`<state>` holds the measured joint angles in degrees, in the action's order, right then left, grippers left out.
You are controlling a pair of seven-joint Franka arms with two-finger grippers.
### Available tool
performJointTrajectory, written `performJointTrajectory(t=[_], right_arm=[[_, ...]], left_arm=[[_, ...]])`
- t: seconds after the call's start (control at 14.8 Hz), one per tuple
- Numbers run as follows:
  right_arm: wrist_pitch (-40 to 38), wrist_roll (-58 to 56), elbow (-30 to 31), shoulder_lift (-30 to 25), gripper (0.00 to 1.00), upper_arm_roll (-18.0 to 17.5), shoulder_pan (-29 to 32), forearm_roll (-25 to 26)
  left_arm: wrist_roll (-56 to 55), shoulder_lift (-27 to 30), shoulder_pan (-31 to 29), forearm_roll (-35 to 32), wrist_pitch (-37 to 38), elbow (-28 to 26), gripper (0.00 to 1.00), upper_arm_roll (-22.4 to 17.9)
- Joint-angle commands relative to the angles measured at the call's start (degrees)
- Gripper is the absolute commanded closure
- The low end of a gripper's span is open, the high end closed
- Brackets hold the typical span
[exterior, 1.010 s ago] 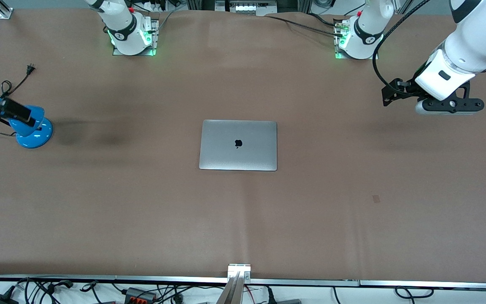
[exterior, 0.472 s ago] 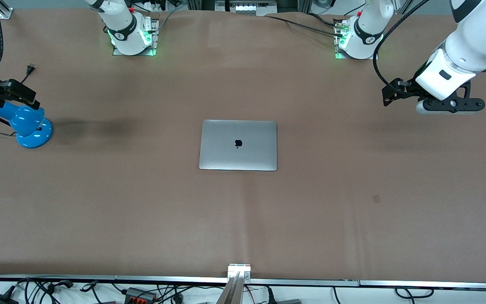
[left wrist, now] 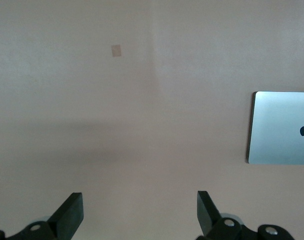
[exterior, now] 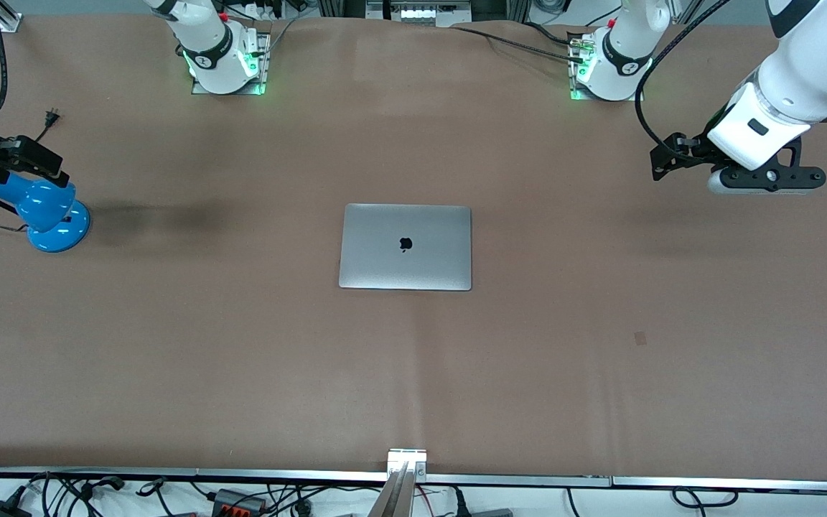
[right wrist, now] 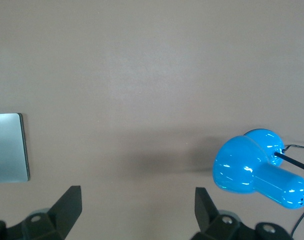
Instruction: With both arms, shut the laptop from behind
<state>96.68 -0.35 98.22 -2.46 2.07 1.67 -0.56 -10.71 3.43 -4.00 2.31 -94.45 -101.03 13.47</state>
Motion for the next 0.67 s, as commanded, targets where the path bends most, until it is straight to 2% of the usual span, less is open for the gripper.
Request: performJointTrajectory(t=[0.0,0.61], right_arm=[[-0.87,-0.79,1.19,-1.32,0.0,-0.92,1.14,0.82],[-0.79,-0.7,1.19,-1.58,0.0,-1.1,1.05,0.82]], left_arm=[[0.78,0.97,0.04,-0.81,0.67,0.04,0.0,-0.2],[0.78,0.7,0.04,-0.81,0.76,0.13,0.0,-0.29]])
